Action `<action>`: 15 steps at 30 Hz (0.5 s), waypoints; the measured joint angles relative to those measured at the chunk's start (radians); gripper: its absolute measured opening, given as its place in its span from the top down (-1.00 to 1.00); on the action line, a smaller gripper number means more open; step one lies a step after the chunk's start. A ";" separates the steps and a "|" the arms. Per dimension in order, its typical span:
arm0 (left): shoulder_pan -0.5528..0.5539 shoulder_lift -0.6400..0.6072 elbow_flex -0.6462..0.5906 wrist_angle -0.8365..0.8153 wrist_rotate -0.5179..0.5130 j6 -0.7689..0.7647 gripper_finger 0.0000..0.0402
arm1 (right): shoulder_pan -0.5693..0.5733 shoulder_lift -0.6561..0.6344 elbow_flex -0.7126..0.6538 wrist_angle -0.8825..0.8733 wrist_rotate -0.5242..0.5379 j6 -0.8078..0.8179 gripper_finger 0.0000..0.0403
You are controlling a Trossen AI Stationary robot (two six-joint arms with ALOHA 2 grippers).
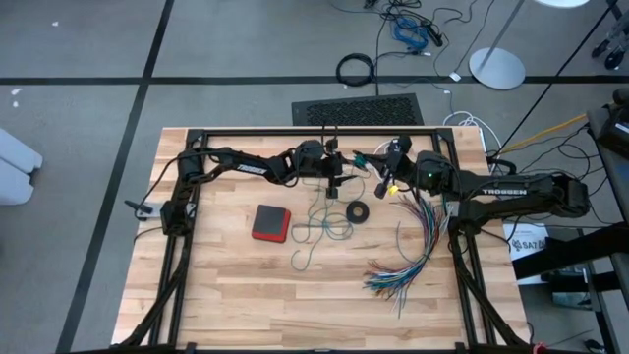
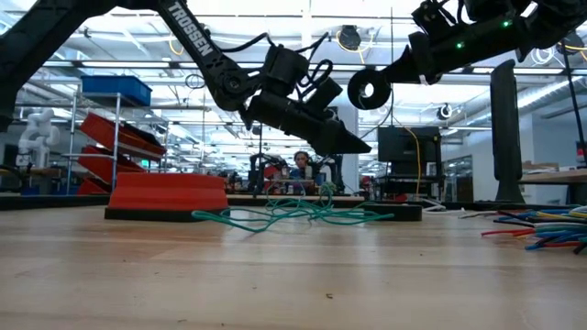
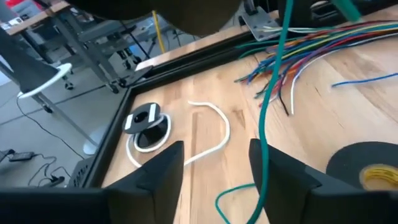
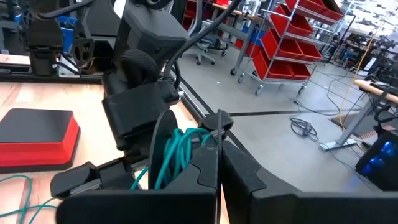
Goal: Coiling cords
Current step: Coil the green wire cable on the spool
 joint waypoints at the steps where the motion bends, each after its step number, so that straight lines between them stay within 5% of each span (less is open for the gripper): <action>1: 0.000 0.000 0.000 -0.001 -0.009 0.000 0.10 | 0.000 0.000 0.000 0.000 0.000 0.000 1.00; 15: 0.045 0.000 0.000 -0.048 -0.026 -0.002 0.50 | 0.000 0.000 0.000 -0.003 0.000 0.002 1.00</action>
